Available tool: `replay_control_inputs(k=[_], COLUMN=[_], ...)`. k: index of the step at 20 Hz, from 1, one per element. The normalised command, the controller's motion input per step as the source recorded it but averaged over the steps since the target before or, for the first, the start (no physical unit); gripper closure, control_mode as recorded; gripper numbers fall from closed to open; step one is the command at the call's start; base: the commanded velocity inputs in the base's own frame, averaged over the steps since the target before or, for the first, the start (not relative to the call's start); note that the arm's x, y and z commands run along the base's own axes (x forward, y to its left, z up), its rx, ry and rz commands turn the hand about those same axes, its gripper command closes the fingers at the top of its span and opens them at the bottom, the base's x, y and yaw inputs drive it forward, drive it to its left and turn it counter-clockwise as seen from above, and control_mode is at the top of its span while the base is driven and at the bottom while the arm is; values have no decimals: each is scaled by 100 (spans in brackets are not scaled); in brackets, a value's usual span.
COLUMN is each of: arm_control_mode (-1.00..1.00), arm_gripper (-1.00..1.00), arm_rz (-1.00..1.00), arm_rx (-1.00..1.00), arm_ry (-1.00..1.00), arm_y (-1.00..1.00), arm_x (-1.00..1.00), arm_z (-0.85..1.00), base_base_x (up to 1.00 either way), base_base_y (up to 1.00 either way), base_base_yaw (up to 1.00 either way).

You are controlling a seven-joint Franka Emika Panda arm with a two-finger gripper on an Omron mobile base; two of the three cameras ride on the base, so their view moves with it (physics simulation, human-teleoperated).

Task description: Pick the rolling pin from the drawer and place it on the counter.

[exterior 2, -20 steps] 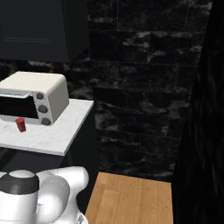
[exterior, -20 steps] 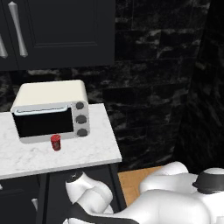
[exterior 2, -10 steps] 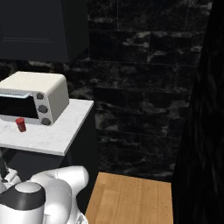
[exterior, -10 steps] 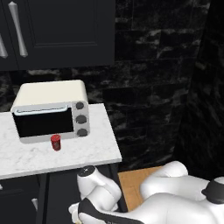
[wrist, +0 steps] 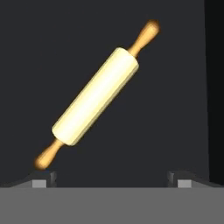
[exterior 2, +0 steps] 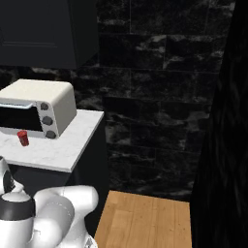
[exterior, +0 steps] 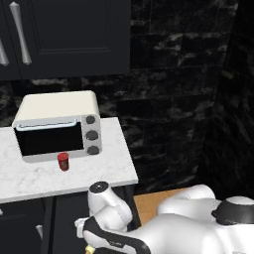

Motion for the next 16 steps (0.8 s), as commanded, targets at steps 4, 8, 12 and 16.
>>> replay_control_inputs(k=[4, 8, 12, 16], arm_control_mode=[-100, -100, -100, -100], arm_gripper=[-100, -100, -100, -100], arm_rz=[-2, 0, -11, -14], arm_rx=[-3, -3, -1, 0], arm_ry=[0, -4, -23, -25], arm_y=[56, 50, 4, 0], arm_x=[39, 19, 0, 0], arm_z=[-8, -24, -36, -29], base_base_x=[0, 0, 0, 0], base_base_y=[0, 0, 0, 0], base_base_yaw=[0, 0, 0, 0])
